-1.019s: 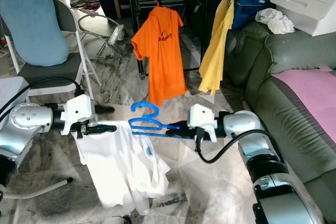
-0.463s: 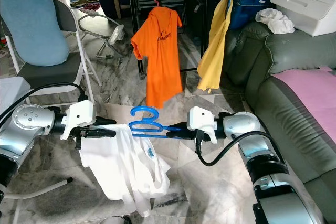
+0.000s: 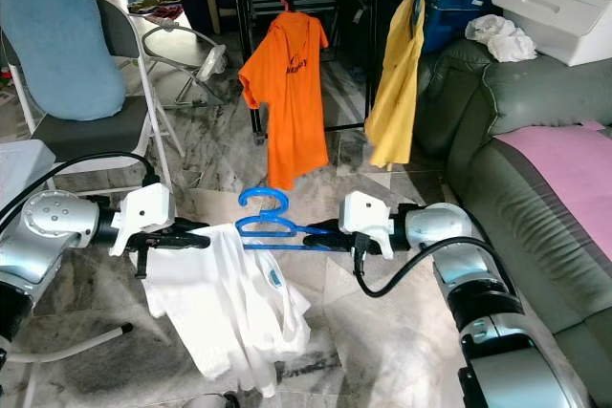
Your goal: Hang hanger
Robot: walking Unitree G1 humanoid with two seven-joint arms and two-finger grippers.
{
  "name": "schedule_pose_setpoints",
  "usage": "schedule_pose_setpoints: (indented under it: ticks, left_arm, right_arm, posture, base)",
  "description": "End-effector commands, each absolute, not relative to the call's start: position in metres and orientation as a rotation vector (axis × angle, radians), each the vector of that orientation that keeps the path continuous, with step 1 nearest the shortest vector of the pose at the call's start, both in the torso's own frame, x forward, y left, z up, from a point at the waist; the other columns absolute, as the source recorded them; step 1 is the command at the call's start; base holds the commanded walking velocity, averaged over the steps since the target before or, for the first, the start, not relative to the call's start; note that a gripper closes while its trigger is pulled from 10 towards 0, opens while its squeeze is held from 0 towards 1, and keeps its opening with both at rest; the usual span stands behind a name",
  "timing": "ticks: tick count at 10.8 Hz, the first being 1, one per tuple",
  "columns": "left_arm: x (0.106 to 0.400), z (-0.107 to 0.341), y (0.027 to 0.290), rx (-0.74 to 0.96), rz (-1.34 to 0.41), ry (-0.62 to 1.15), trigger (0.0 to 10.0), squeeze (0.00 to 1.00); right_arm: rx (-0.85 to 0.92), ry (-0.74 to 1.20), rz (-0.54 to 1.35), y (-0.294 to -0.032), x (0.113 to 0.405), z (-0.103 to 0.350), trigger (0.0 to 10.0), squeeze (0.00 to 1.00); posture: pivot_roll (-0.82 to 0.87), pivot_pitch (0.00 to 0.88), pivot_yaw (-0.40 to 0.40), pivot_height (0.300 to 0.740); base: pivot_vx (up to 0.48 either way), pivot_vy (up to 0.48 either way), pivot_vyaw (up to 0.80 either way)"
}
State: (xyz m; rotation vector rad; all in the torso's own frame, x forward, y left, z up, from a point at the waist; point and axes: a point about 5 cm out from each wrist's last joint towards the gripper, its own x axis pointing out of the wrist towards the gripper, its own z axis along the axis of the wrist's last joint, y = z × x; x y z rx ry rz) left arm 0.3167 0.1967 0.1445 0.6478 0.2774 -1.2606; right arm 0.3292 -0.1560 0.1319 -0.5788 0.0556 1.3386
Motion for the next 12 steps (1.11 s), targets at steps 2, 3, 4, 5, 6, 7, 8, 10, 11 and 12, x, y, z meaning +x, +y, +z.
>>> schedule_pose_setpoints:
  ticks: [2, 3, 4, 5, 6, 7, 8, 10, 11, 12]
  left_arm:
    - [0.316, 0.147, 0.2, 0.611, -1.247, 0.271, 0.0, 0.0]
    - [0.316, 0.146, 0.202, 0.595, -1.234, 0.271, 0.0, 0.0]
    - [0.317, 0.146, 0.208, 0.581, -1.198, 0.272, 0.0, 0.0]
    - [0.317, 0.141, 0.22, 0.593, -1.122, 0.291, 0.0, 0.0]
    - [0.318, 0.14, 0.226, 0.568, -1.077, 0.295, 0.0, 0.0]
    - [0.316, 0.134, 0.242, 0.55, -0.973, 0.308, 0.0, 0.0]
    - [0.319, 0.132, 0.252, 0.549, -0.858, 0.299, 0.0, 0.0]
    - [0.331, 0.14, 0.259, 0.535, -0.64, 0.193, 0.0, 0.0]
    - [0.336, 0.15, 0.256, 0.51, -0.588, 0.112, 0.0, 0.0]
    - [0.34, 0.163, 0.251, 0.505, -0.553, 0.045, 0.0, 0.0]
  right_arm:
    - [-0.581, 0.02, 1.319, -0.153, 0.334, 0.14, 10.0, 1.0]
    - [-0.59, 0.019, 1.309, -0.154, 0.335, 0.141, 10.0, 1.0]
    - [-0.603, 0.026, 1.29, -0.158, 0.339, 0.145, 10.0, 1.0]
    - [-0.626, 0.046, 1.273, -0.17, 0.342, 0.155, 10.0, 1.0]
    - [-0.654, 0.039, 1.24, -0.175, 0.345, 0.162, 10.0, 1.0]
    - [-0.732, 0.008, 1.118, -0.189, 0.354, 0.178, 10.0, 1.0]
    - [-0.722, -0.024, 1.022, -0.196, 0.36, 0.188, 10.0, 1.0]
    - [-0.606, -0.082, 0.874, -0.193, 0.365, 0.191, 10.0, 1.0]
    - [-0.52, -0.096, 0.816, -0.185, 0.367, 0.184, 10.0, 1.0]
    - [-0.376, -0.078, 0.731, -0.173, 0.371, 0.175, 10.0, 1.0]
  posture:
    - [0.0, 0.076, 0.002, 0.74]
    - [0.0, 0.076, 0.002, 0.74]
    - [-0.01, 0.075, 0.003, 0.74]
    - [-0.01, 0.073, 0.001, 0.74]
    - [-0.01, 0.073, 0.001, 0.74]
    - [-0.01, 0.073, 0.002, 0.74]
    - [-0.01, 0.074, 0.001, 0.74]
    - [-0.01, 0.078, -0.006, 0.74]
    - [0.0, 0.081, -0.007, 0.74]
    - [0.0, 0.081, -0.007, 0.74]
  base:
    - [0.0, 0.0, 0.0]
    - [0.0, 0.0, 0.0]
    - [0.0, 0.0, 0.0]
    - [0.0, 0.0, 0.0]
    - [0.0, 0.0, 0.0]
    - [0.0, 0.0, 0.0]
    - [0.0, 0.0, 0.0]
    - [0.0, 0.0, 0.0]
    - [0.0, 0.0, 0.0]
    - [0.0, 0.0, 0.0]
